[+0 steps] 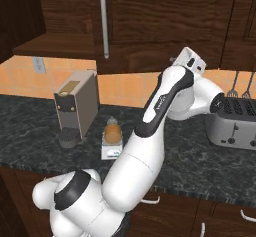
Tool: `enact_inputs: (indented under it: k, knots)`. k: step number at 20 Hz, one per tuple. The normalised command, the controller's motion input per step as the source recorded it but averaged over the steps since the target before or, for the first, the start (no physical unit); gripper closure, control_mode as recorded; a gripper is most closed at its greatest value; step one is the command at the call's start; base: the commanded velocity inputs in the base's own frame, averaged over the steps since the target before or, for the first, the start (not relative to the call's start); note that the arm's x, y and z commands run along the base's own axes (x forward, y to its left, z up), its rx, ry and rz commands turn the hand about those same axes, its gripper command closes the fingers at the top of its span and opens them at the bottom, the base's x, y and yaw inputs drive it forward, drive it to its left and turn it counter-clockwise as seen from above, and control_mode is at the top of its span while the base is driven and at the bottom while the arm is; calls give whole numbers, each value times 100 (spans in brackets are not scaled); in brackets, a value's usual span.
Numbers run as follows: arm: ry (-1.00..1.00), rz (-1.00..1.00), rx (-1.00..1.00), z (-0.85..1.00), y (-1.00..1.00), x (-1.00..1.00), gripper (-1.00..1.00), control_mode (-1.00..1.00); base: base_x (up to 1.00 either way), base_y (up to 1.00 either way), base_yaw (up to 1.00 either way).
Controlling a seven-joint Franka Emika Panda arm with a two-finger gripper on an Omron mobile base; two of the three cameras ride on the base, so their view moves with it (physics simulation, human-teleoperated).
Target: Pick the honey bottle and place it on the digital scale for weighing, and close the cabinet.
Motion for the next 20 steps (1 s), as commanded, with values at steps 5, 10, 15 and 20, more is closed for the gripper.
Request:
enact_inputs:
  k: [5, 10, 15, 20]
  knots:
    - [1, -19, -11, 0, 83, 65, -100, -100, 0, 0, 0]
    - [4, -16, -9, 0, 71, 69, -100, -100, 0, 0, 0]
    - [2, -13, -6, 0, 51, 64, -100, -100, 0, 0, 0]
    - [3, -11, -10, -5, 32, 20, -100, -100, 0, 0, 0]
